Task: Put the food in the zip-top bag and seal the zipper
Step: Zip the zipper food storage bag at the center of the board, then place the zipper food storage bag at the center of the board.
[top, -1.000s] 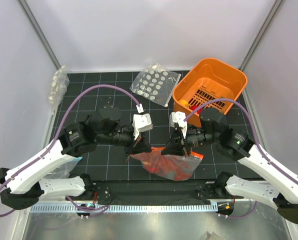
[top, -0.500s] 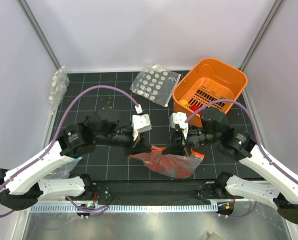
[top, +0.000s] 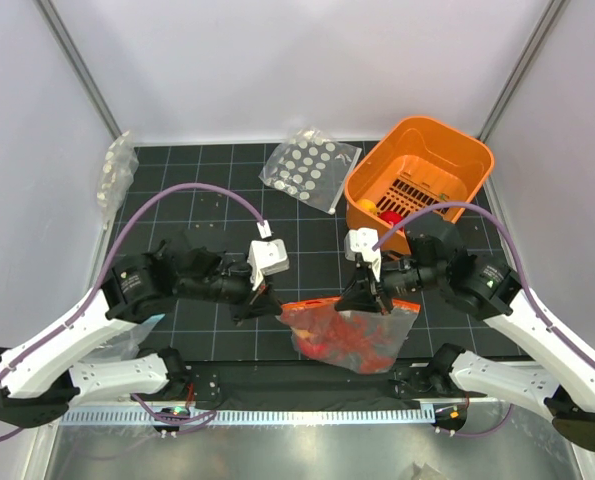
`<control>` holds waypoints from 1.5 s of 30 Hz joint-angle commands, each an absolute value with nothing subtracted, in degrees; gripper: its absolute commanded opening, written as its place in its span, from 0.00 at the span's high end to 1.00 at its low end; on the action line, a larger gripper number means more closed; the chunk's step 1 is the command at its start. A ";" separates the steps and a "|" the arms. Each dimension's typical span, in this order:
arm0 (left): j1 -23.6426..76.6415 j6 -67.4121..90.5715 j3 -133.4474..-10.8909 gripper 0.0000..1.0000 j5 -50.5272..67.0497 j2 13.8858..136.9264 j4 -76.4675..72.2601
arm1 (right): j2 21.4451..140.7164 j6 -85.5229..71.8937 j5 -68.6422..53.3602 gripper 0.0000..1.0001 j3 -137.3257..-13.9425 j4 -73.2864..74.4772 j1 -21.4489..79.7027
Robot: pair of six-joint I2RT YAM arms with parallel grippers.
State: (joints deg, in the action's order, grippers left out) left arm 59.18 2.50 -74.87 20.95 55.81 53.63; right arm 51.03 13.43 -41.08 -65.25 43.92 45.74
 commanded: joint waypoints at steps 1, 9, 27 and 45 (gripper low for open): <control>58.54 1.67 -73.66 1.00 17.67 53.79 69.43 | 49.13 15.56 -40.78 0.99 -68.91 47.90 44.65; 58.54 2.90 -73.39 0.50 17.40 55.11 64.17 | 50.27 13.02 -43.50 0.99 -67.86 44.40 44.65; 58.45 9.14 -69.79 0.19 8.10 52.65 53.36 | 49.05 0.10 -40.35 0.99 -60.04 28.50 44.65; 58.45 21.97 -75.41 0.04 -26.89 39.46 48.96 | 58.87 -14.77 -43.75 0.99 -54.12 3.07 47.11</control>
State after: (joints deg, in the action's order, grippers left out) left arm 58.70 19.99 -72.29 -20.43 41.17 52.90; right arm 56.84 -14.63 -37.34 -49.32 10.63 45.67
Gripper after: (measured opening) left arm 0.954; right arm 0.047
